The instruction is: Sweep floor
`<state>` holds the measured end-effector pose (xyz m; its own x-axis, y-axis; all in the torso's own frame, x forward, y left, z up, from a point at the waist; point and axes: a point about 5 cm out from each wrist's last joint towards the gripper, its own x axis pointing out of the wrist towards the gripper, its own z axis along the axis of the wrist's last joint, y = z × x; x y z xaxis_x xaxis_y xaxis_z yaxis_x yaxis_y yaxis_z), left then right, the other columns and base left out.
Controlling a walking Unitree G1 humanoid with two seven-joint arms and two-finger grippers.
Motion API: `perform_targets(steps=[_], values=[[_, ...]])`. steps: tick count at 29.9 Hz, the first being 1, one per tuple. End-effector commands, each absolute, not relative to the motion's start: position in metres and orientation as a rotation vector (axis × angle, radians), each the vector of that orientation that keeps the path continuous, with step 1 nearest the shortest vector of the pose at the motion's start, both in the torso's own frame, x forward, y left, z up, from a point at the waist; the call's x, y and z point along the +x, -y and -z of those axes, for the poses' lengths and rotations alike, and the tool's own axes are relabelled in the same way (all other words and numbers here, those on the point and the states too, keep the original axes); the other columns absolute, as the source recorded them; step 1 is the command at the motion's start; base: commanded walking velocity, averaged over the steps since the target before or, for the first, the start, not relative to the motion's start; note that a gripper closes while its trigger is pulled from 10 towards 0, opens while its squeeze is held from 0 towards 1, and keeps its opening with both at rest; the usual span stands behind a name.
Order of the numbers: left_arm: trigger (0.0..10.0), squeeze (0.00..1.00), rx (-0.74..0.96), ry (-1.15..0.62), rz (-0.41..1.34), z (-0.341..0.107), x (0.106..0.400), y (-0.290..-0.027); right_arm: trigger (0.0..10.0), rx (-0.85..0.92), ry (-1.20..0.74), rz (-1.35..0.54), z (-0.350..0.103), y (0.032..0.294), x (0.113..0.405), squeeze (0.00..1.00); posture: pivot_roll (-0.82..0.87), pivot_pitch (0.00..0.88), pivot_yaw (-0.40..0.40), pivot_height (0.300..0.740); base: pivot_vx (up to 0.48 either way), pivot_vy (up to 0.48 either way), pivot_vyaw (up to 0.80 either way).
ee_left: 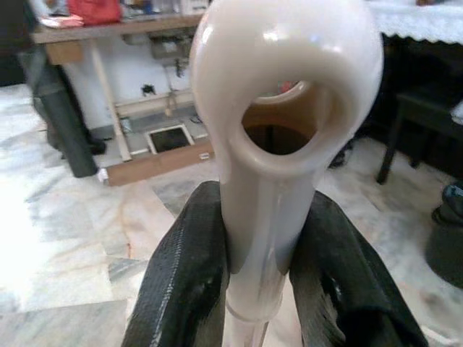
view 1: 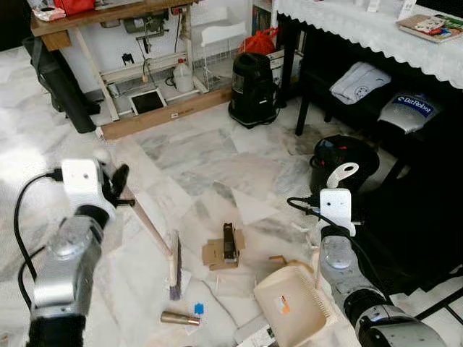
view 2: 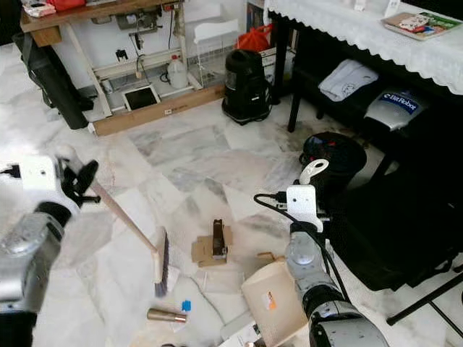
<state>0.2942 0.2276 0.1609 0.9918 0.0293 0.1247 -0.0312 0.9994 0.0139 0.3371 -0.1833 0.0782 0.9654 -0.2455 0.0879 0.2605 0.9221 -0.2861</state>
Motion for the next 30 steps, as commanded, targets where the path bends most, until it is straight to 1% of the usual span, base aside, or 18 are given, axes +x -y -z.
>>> perform_targets(steps=[1,3,9,16,18,23,30], values=[[10.0,0.0,0.058,0.195,-0.092,-0.166,0.289,-0.235,10.0,-0.275,0.162,0.258,-0.097,0.184,0.342,0.0,0.04,0.0,0.046,0.74,0.0,0.0,0.0],[10.0,0.0,0.072,0.197,-0.131,-0.155,0.283,-0.235,10.0,-0.252,0.211,0.254,-0.103,0.185,0.341,0.0,0.02,0.0,0.042,0.74,0.0,0.0,0.0],[10.0,0.0,0.067,0.191,-0.129,-0.143,0.281,-0.226,10.0,-0.238,0.272,0.24,-0.111,0.184,0.337,0.0,0.01,0.0,0.036,0.74,0.0,0.0,0.0],[10.0,0.0,0.07,0.198,-0.155,-0.136,0.279,-0.221,10.0,-0.238,0.264,0.234,-0.107,0.187,0.333,0.0,-0.01,0.019,0.039,0.74,0.0,0.0,0.0],[10.0,0.0,0.071,0.209,-0.189,-0.132,0.279,-0.217,10.0,-0.23,0.251,0.241,-0.106,0.187,0.334,0.0,-0.01,0.03,0.043,0.74,0.0,0.0,0.0],[10.0,0.0,0.1,0.245,-0.195,-0.135,0.28,-0.212,10.0,-0.207,0.262,0.236,-0.111,0.182,0.338,0.0,-0.02,0.028,0.044,0.74,0.0,0.0,0.0],[10.0,0.0,0.103,0.266,-0.194,-0.136,0.282,-0.211,10.0,-0.193,0.269,0.228,-0.115,0.179,0.339,0.0,-0.01,0.021,0.045,0.74,0.0,0.0,0.0]])
